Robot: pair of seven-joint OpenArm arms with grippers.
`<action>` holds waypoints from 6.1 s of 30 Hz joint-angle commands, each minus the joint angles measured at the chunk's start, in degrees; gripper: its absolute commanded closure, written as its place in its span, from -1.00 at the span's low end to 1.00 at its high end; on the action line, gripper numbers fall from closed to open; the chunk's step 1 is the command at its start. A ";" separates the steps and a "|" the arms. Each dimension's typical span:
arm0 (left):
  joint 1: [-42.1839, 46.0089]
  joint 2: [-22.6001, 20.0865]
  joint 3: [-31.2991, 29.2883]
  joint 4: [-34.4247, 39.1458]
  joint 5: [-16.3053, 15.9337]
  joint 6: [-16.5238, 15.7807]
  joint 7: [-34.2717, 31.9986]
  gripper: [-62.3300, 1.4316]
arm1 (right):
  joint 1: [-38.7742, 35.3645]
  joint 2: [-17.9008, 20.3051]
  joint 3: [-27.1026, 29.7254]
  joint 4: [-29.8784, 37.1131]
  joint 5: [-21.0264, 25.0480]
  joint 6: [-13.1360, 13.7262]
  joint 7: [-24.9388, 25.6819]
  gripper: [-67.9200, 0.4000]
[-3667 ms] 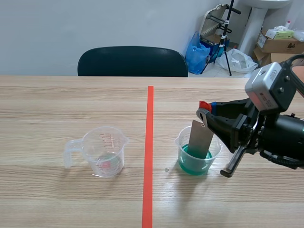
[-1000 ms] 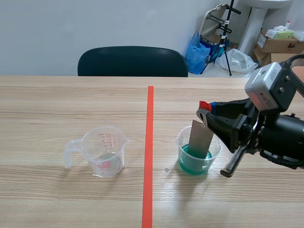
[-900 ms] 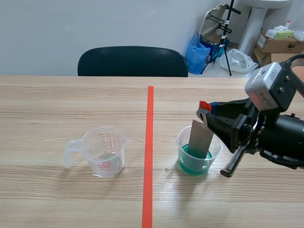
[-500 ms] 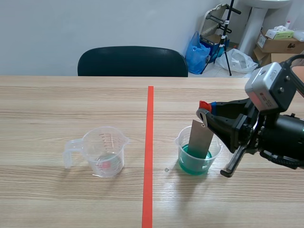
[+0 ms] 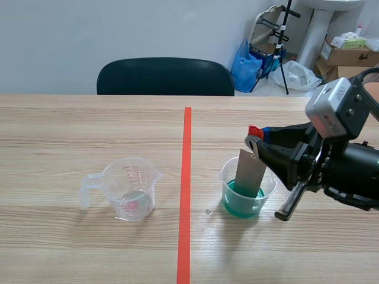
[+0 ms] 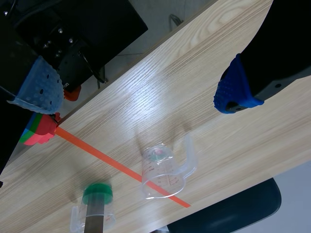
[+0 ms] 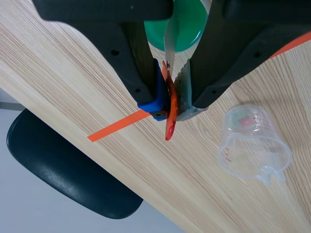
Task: Do the redox reaction experiment
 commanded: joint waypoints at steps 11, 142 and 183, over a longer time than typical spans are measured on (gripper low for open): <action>0.07 0.13 0.15 0.50 -0.42 -0.04 -1.01 -1.00 | 0.98 0.26 0.52 0.63 0.81 -0.02 0.55 0.97; 0.07 0.11 0.15 0.48 -0.37 -0.04 -0.81 -1.00 | -4.42 2.49 18.84 28.74 27.08 4.90 -29.42 0.97; 0.07 0.13 0.15 0.48 -0.39 -0.04 -0.81 -1.00 | -4.42 2.49 18.82 28.74 27.10 4.90 -29.40 0.97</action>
